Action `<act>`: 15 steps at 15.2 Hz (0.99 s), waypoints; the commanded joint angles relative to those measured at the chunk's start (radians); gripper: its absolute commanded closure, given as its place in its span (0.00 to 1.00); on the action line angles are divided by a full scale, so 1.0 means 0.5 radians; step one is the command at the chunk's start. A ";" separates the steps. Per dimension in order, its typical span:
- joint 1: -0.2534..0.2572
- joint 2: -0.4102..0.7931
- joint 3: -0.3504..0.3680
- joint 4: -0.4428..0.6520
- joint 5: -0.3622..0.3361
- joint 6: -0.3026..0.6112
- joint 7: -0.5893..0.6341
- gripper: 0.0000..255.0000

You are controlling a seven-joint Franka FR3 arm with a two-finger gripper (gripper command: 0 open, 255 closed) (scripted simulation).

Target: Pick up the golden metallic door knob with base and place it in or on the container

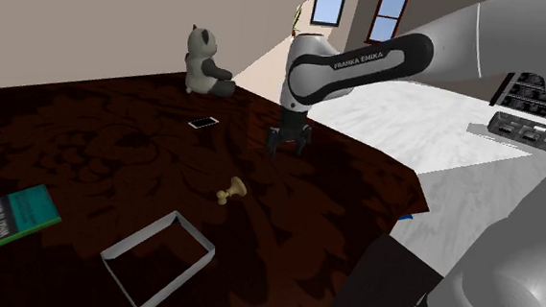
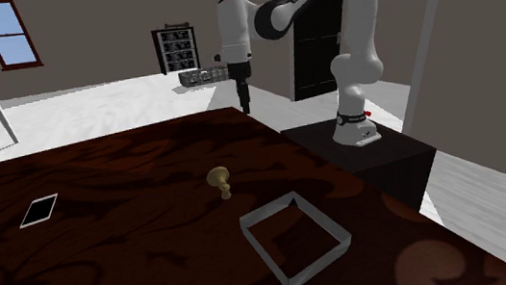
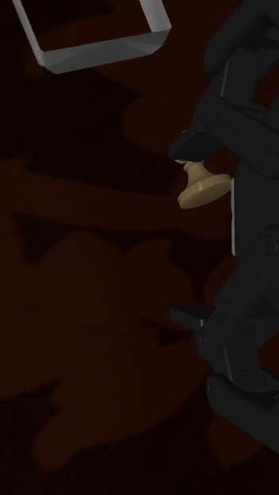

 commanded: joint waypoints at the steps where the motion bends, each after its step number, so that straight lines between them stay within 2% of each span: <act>1: 0.008 0.155 0.012 0.103 -0.014 0.030 0.053 0.00; 9: 0.072 0.819 0.015 0.662 -0.081 0.052 0.237 0.00; 15: 0.139 1.353 -0.009 1.237 -0.108 -0.046 0.338 0.00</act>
